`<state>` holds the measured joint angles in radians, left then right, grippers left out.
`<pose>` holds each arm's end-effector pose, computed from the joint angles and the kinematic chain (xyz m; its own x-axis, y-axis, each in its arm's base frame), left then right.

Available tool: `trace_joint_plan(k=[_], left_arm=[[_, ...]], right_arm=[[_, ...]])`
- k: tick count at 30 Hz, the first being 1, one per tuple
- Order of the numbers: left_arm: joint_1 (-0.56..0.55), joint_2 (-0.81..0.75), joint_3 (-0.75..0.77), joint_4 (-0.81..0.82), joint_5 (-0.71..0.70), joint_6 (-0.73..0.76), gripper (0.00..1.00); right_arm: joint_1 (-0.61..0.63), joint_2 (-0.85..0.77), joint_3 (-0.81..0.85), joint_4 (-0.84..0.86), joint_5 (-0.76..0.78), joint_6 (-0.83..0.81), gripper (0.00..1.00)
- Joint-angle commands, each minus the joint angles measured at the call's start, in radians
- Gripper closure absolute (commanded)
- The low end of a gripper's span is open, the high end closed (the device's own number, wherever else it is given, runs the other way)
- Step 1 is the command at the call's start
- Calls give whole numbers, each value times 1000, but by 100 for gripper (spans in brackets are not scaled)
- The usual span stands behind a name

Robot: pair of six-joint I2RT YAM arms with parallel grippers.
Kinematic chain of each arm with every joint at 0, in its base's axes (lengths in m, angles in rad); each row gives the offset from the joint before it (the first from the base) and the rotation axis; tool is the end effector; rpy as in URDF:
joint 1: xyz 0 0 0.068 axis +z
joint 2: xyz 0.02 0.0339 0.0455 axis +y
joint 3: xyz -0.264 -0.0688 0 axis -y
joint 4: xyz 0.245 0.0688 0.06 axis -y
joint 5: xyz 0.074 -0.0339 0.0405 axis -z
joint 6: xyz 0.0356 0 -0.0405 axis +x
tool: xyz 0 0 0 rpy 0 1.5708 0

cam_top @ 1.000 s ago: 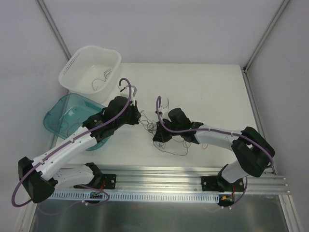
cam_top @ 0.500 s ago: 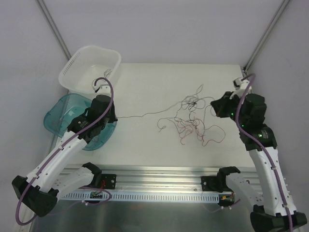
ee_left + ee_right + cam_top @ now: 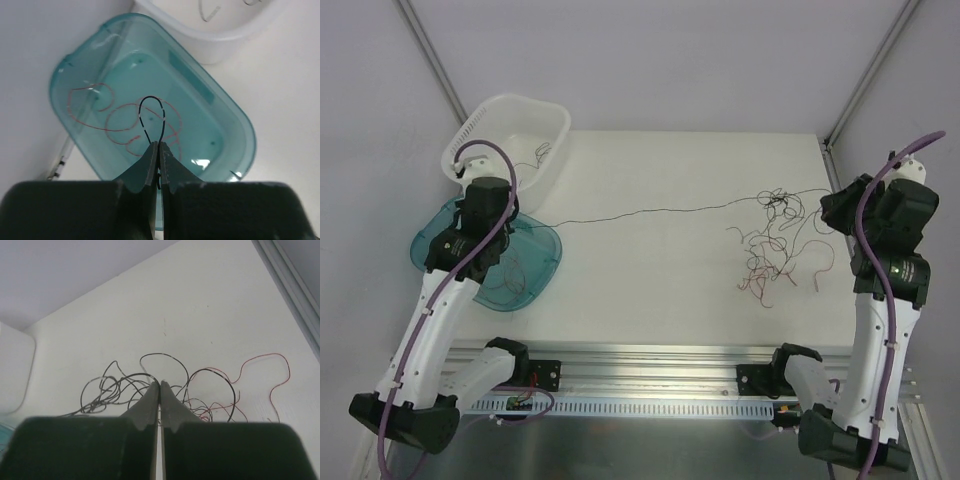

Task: Untangle the cables

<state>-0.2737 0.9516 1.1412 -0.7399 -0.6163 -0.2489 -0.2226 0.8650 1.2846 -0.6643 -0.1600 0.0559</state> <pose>0.1826 -0.0299 0.3797 -0.4255 -0.0893 -0.9006 -0.3700 0.9253 0.0830 0.1514 -0.0285 0.4426 -0.2322 0.1091 -0.9665 0.0803 0.9924 0.0927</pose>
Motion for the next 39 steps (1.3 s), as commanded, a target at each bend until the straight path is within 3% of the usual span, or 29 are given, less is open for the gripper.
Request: trace_joint_plan(k=[1, 5, 8, 12, 13, 16, 19, 22, 24, 26, 27, 29, 30, 31, 34, 39], left_arm=[[85, -54, 84, -75, -134, 88, 100], [123, -86, 117, -79, -151, 117, 100], [123, -111, 114, -70, 37, 105, 100], [122, -126, 36, 8, 516, 89, 100], [116, -134, 8, 75, 738, 82, 100], [46, -126, -101, 164, 936, 44, 96], [-103, -91, -181, 195, 845, 22, 95], [-171, -35, -282, 227, 779, -24, 94], [-226, 5, -363, 269, 762, -56, 87], [-265, 22, -400, 286, 742, -75, 73], [-300, 29, -414, 296, 721, -82, 57], [-344, 23, -414, 315, 710, -73, 41], [-385, 16, -408, 327, 710, -58, 25], [-403, 0, -406, 371, 722, -44, 17], [-469, -26, -417, 504, 817, 28, 5], [-567, 25, -425, 737, 886, 85, 4]], right_arm=[[-75, 48, 42, -17, -53, 77, 99], [-95, 94, 32, 0, -137, 104, 99], [-90, 134, 16, -14, -243, 93, 99], [-12, 140, -33, -37, -265, 24, 99], [38, 141, -56, -50, -253, 10, 99], [133, 132, -116, -40, -221, -14, 99], [219, 109, -194, -9, -194, -33, 99], [310, 97, -246, 6, -167, -48, 99], [374, 82, -274, 19, -135, -50, 99], [419, 74, -281, 28, -119, -77, 99], [443, 71, -281, 28, -105, -80, 99], [503, 71, -272, 17, -69, -85, 99], [535, 72, -269, 14, -58, -85, 99], [549, 72, -263, 15, -38, -82, 99], [589, 75, -260, 28, -24, -68, 99], [670, 89, -237, 28, 5, -59, 99]])
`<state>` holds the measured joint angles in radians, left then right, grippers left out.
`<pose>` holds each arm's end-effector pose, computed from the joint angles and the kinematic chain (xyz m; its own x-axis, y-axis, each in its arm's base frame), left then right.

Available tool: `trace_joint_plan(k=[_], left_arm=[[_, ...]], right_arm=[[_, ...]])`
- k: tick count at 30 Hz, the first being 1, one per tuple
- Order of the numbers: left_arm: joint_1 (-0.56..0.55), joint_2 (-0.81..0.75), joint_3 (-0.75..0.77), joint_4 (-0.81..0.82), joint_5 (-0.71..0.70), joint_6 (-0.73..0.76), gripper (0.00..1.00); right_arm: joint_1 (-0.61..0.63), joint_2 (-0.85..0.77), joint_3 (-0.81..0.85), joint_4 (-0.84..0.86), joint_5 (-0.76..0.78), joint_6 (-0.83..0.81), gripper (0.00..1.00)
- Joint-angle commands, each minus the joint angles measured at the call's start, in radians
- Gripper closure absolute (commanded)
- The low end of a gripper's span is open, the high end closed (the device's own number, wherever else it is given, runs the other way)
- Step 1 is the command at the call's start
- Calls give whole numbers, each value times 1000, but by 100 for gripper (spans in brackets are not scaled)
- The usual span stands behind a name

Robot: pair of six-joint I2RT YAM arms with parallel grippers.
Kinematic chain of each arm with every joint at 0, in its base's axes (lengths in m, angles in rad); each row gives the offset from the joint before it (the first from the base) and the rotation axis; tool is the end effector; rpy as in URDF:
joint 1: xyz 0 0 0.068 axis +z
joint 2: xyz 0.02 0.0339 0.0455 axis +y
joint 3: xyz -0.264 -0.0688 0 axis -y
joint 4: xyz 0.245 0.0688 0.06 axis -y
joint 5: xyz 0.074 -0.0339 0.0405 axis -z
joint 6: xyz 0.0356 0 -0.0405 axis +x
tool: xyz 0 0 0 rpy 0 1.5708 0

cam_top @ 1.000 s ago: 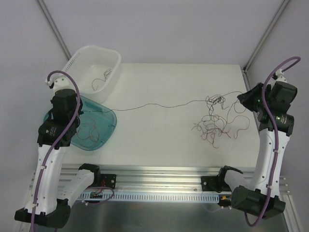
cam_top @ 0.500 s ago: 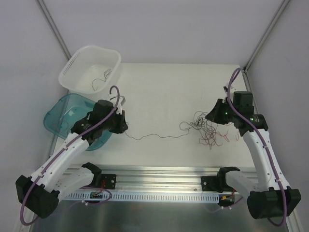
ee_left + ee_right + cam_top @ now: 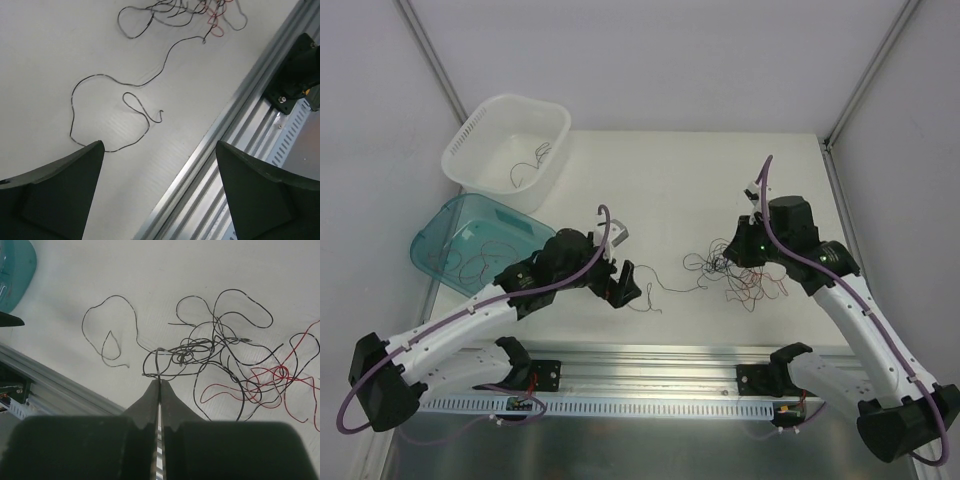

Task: Untangle the cables

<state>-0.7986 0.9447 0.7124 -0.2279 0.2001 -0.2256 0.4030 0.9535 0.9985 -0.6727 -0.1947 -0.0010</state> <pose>0.1450 -0.1590 0.2810 -0.4869 0.1857 -0.8535 0.7361 0.6133 -0.2865 0.1789 0.0838 0.3358 -0.5397 -0.2312 -0.8095 -0.5294 0.8409 0.1128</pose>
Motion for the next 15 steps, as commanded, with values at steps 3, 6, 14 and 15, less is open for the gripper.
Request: trace_joint_plan(k=[3, 6, 14, 15], left_arm=[[-97, 144, 47, 338, 50, 75, 7], [-158, 280, 116, 418, 27, 124, 11], [-221, 569, 281, 521, 10, 204, 35], [-229, 600, 288, 533, 12, 213, 38]], right_arm=[[83, 5, 58, 38, 69, 30, 99], [109, 13, 66, 44, 66, 48, 99], [163, 14, 83, 48, 72, 75, 99], [169, 13, 83, 50, 74, 78, 99]])
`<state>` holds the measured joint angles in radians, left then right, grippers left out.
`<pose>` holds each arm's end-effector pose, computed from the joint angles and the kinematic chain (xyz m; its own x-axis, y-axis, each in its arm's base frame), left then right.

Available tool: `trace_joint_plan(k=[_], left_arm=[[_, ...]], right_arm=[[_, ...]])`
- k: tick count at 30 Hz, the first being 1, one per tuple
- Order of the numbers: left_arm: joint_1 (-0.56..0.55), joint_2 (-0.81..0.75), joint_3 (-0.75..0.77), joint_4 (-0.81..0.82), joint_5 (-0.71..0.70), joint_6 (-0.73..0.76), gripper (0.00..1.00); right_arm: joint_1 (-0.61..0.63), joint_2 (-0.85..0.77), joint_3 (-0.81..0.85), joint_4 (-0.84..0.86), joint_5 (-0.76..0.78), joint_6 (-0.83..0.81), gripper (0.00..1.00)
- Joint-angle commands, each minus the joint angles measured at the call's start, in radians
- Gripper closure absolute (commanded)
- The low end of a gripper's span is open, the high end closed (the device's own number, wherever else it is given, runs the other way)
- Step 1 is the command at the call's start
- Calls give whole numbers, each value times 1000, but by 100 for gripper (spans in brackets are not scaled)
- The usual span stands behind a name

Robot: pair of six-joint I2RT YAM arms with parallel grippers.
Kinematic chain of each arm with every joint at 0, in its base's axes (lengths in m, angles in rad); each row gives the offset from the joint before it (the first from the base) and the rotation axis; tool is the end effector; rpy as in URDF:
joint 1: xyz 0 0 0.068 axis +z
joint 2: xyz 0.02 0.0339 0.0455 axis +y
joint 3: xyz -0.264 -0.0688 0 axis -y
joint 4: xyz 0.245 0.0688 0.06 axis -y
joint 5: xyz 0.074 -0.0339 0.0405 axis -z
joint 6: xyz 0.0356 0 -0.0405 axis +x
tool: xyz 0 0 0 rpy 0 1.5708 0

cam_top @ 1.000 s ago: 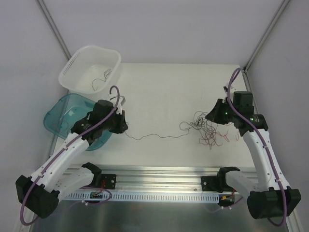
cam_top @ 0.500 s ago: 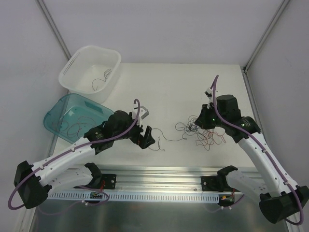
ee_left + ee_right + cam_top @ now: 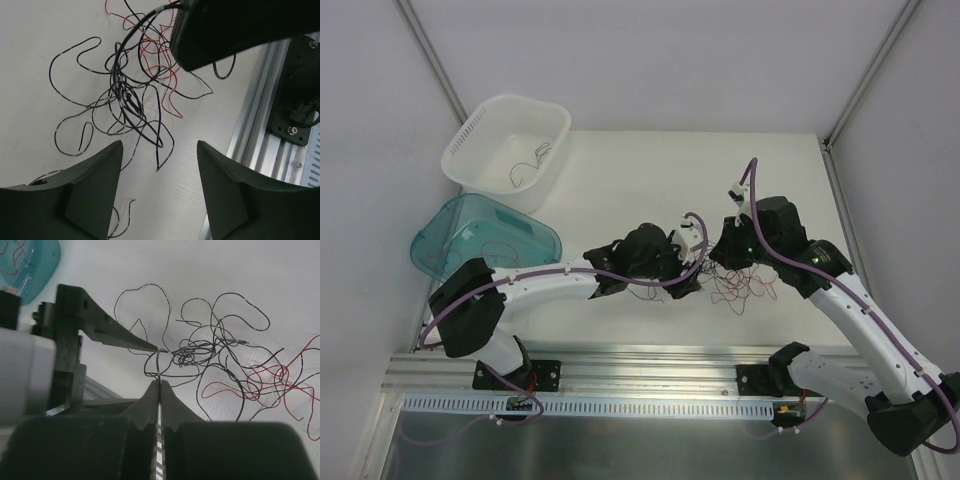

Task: Untangle the cables

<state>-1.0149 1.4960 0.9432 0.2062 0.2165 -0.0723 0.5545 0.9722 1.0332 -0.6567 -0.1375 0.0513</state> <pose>0.1743 -0.2950 0.2622 -0.2464 0.2630 -0.9328 0.9208 0.3637 -0.1407 0.1696 0.1108 0.3451 -0.5081 -0.2549 -0.8227 -0.5927 0.7965 0.1193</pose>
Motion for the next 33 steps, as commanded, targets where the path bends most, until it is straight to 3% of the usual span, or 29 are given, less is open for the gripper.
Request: trace_joint_plan(k=[1, 2, 6, 7, 11, 17, 20, 26, 30, 33], left_arm=[[-16, 62, 60, 104, -2, 63, 40], [-20, 73, 66, 111, -2, 63, 42], [-30, 116, 68, 117, -15, 63, 74], [-30, 115, 63, 117, -17, 60, 88], [-30, 52, 2, 105, -41, 34, 99], [-27, -123, -70, 6, -126, 8, 100], [-2, -238, -121, -43, -149, -3, 100], [78, -482, -230, -142, -164, -38, 100], [195, -580, -293, -192, -196, -89, 100], [260, -628, -314, -277, -293, -161, 100]], right_arm=[[21, -9, 48, 34, 15, 27, 99], [24, -9, 47, 35, 16, 27, 99], [31, -23, 38, 34, 33, 24, 99], [30, -27, 33, 31, 44, 18, 99], [28, -32, 4, 3, 131, -7, 99], [-45, -21, -42, -32, 302, 8, 99], [-170, -33, -59, -50, 320, 15, 99], [-436, -59, -55, -66, 257, 41, 99], [-553, -55, -32, -61, 170, 68, 99], [-654, -49, -1, -60, 112, 68, 99]])
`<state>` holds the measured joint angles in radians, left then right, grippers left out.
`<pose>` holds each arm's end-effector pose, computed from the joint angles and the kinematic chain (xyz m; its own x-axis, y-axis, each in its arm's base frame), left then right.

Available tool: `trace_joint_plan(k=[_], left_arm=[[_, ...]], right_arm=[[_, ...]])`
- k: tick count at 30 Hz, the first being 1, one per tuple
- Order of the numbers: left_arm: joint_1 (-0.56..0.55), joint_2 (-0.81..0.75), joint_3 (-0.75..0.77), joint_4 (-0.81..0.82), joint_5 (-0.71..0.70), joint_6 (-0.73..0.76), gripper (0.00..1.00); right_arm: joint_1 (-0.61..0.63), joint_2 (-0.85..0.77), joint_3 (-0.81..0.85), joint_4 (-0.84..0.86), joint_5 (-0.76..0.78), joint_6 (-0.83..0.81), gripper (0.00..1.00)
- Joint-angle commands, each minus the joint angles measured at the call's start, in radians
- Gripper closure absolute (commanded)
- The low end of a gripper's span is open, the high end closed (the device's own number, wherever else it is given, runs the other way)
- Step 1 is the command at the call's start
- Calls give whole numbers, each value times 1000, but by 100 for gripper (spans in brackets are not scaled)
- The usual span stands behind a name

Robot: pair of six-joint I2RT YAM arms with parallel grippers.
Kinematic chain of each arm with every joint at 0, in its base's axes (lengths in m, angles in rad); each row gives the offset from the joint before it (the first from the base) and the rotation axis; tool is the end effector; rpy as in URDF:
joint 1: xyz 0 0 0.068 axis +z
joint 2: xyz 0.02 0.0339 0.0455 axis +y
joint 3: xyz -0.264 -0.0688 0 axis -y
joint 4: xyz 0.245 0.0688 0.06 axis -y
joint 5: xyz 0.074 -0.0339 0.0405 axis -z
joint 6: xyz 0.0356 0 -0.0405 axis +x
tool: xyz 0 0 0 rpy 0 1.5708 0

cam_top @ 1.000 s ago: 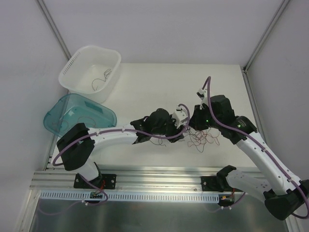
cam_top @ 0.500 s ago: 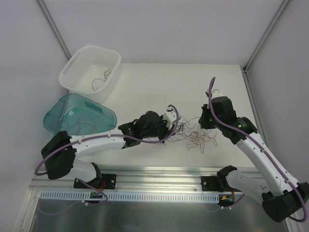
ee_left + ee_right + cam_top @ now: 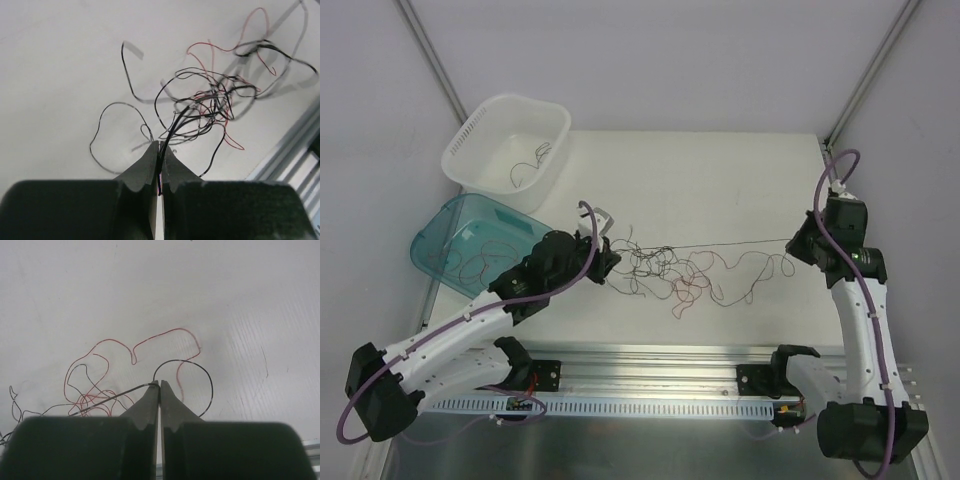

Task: Untangle the cables

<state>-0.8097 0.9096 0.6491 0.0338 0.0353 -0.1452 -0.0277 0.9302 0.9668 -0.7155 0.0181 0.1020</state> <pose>0.1487 -0.1579 0.2921 -0.2615 0.0649 -0.9630 0.7171 0.6809 -0.1488 0.1901 -0.0059 0.3253 -0.6202 0.1190 -0.7754 0.1055 0.9921 0.0679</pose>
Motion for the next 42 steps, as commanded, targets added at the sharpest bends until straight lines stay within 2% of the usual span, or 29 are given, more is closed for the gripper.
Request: trace_joint_plan(k=[1, 6, 10, 18, 22, 26, 31, 35, 37, 41, 42], left_arm=[[90, -46, -17, -129, -165, -105, 100], [153, -8, 18, -313, -310, -253, 100], [210, 74, 30, -354, -273, -346, 100], [213, 239, 53, -350, -225, -383, 100], [216, 314, 55, -339, -241, -393, 100], [225, 440, 70, -313, -213, -395, 100], [227, 576, 122, -299, -167, -387, 100], [230, 658, 155, -296, -123, -381, 100], [231, 676, 170, -293, -98, -379, 100], [230, 637, 161, -265, -68, -381, 100], [224, 618, 156, -261, -61, -375, 94]], right_arm=[[-95, -5, 75, 1, -58, 19, 99], [-293, -4, 173, -15, -164, 41, 99], [-402, -21, 245, 1, -269, 94, 99], [-422, -67, 424, 64, -337, 154, 99], [-455, -36, 593, 51, -349, 198, 99], [-471, 13, 739, 112, -377, 271, 99], [-474, 53, 779, 229, -461, 390, 99], [-477, 105, 820, 407, -562, 505, 99], [-477, 133, 894, 450, -590, 534, 99], [-472, 166, 892, 511, -743, 601, 99], [-469, 170, 880, 507, -771, 585, 99]])
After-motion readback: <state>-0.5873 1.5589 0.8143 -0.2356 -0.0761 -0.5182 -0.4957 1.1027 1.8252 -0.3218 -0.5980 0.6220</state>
